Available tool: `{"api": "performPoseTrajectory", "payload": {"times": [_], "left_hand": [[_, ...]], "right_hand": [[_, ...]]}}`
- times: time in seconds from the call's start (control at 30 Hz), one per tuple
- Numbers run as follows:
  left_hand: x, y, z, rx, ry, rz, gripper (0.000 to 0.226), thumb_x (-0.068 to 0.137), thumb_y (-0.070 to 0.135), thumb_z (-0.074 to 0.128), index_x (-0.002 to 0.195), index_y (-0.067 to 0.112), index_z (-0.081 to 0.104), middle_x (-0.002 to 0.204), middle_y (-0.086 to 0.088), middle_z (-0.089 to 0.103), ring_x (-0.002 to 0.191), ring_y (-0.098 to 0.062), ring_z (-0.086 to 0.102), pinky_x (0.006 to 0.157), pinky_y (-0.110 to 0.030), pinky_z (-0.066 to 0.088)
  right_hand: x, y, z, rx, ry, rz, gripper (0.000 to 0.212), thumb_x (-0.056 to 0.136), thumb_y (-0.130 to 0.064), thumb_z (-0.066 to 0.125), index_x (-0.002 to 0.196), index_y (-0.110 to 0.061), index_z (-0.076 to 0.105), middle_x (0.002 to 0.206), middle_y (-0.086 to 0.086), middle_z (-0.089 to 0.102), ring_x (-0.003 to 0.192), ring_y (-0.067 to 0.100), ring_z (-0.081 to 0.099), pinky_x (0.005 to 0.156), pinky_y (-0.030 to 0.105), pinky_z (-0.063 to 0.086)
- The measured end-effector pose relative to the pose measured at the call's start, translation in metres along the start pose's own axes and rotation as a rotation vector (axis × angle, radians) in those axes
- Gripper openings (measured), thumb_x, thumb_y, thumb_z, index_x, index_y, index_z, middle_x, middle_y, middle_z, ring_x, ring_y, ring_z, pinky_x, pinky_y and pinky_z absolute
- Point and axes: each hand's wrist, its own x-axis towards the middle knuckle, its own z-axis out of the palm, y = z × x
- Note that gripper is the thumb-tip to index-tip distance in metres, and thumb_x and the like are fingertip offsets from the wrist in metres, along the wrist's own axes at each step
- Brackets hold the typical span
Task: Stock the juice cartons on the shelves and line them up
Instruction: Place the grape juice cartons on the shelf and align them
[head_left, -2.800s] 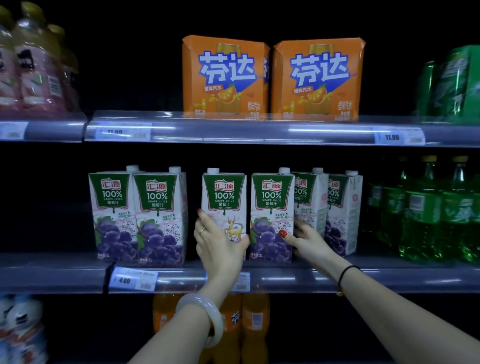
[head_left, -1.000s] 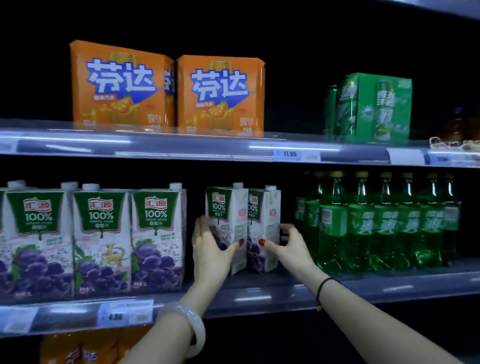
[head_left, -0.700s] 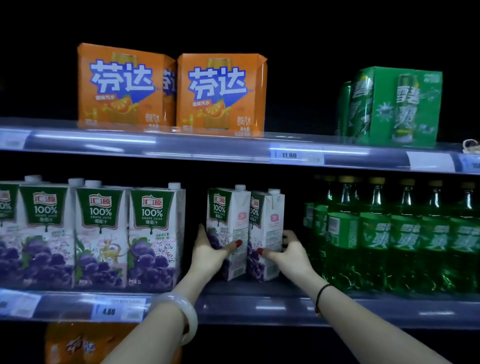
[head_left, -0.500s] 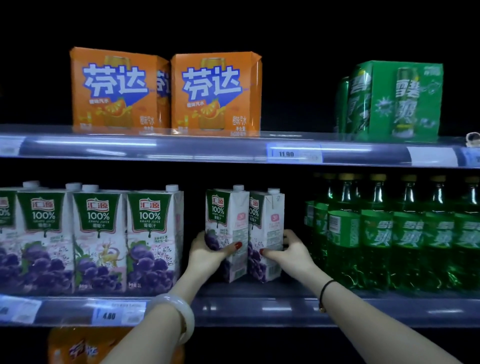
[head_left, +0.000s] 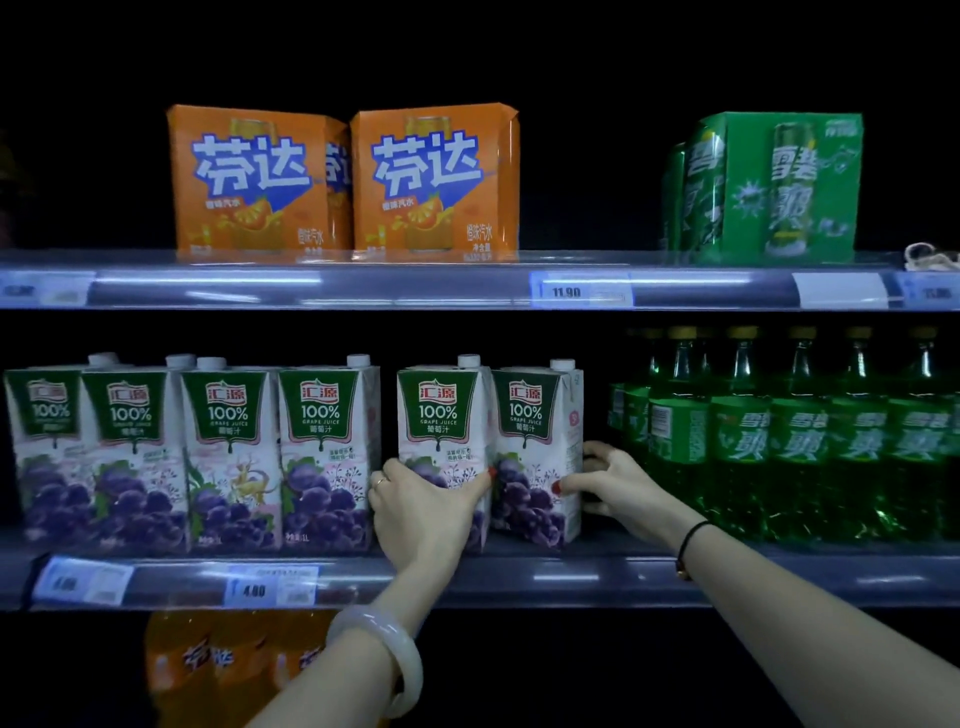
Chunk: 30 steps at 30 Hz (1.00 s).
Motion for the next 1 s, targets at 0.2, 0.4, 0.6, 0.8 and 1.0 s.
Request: {"api": "performPoseTrajectory", "payload": {"times": [0.2,0.4,0.6,0.8,1.0], "left_hand": [[-0.005,0.003,-0.006,0.032,0.029,0.003,0.088,0.048,0.068,0.076,0.102,0.006,0.048,0.11,-0.013,0.054,0.108,-0.033,0.052,0.083,-0.042,0.048],[-0.009,0.0,0.005,0.076,0.103,0.05,0.089,0.05,0.068,0.075,0.106,0.004,0.048,0.111,-0.016,0.054,0.108,-0.034,0.049,0.082,-0.043,0.046],[-0.01,-0.002,0.007,0.039,0.112,0.04,0.097,0.051,0.066,0.076,0.117,0.003,0.046,0.117,-0.017,0.055,0.113,-0.034,0.048,0.088,-0.044,0.044],[-0.008,-0.007,0.005,0.036,0.135,0.01,0.098,0.054,0.065,0.075,0.122,0.002,0.044,0.122,-0.019,0.053,0.115,-0.035,0.047,0.095,-0.045,0.041],[-0.006,-0.01,0.003,0.078,0.162,0.008,0.097,0.052,0.064,0.076,0.118,0.001,0.044,0.119,-0.021,0.053,0.112,-0.038,0.048,0.09,-0.048,0.042]], "right_hand": [[-0.002,0.002,0.004,0.088,-0.001,0.01,0.044,0.074,0.006,0.067,0.102,-0.024,0.05,0.101,0.008,0.065,0.095,0.02,0.064,0.073,0.031,0.052],[-0.003,0.014,0.008,0.114,0.036,-0.021,0.046,0.076,0.0,0.07,0.114,-0.016,0.05,0.105,0.005,0.065,0.097,0.019,0.064,0.083,0.032,0.053],[-0.007,0.017,0.012,0.078,0.069,-0.05,0.065,0.075,-0.006,0.075,0.132,-0.017,0.046,0.115,0.011,0.061,0.106,0.027,0.062,0.097,0.048,0.049],[-0.005,0.011,0.023,0.143,0.011,-0.035,0.062,0.078,0.0,0.07,0.132,-0.014,0.046,0.115,0.013,0.061,0.104,0.026,0.063,0.094,0.043,0.051],[-0.002,0.009,0.029,0.179,-0.036,-0.03,0.051,0.077,0.0,0.07,0.118,-0.023,0.049,0.115,0.014,0.062,0.103,0.025,0.063,0.08,0.033,0.054]]}}
